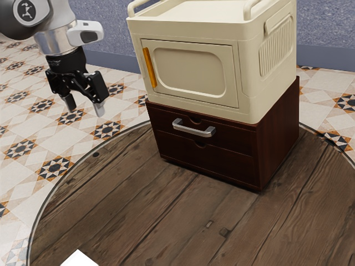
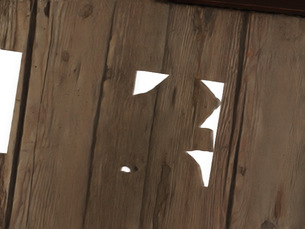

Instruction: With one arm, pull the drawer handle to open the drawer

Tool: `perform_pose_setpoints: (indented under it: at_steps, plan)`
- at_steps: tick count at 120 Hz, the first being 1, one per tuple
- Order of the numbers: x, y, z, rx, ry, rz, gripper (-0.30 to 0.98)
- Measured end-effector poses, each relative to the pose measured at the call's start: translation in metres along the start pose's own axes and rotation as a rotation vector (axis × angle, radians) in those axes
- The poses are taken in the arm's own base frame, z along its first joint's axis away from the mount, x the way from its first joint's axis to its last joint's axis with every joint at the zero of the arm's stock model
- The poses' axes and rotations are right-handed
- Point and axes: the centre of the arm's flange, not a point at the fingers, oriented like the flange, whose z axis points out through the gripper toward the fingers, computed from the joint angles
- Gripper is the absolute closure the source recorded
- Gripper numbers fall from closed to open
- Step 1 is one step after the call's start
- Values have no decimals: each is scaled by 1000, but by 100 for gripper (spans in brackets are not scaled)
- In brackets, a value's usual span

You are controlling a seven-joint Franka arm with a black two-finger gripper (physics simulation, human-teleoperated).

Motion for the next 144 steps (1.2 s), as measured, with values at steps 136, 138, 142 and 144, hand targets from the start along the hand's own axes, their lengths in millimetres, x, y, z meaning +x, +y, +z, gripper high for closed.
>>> perform_pose_setpoints:
  at_steps: [136,138,142,144]
  plan:
    - [-82,114,105,49,171,692,0]
    - [-76,118,109,57,179,723,0]
    - [-66,122,115,73,196,780,0]
    - [-60,124,117,80,205,806,0]
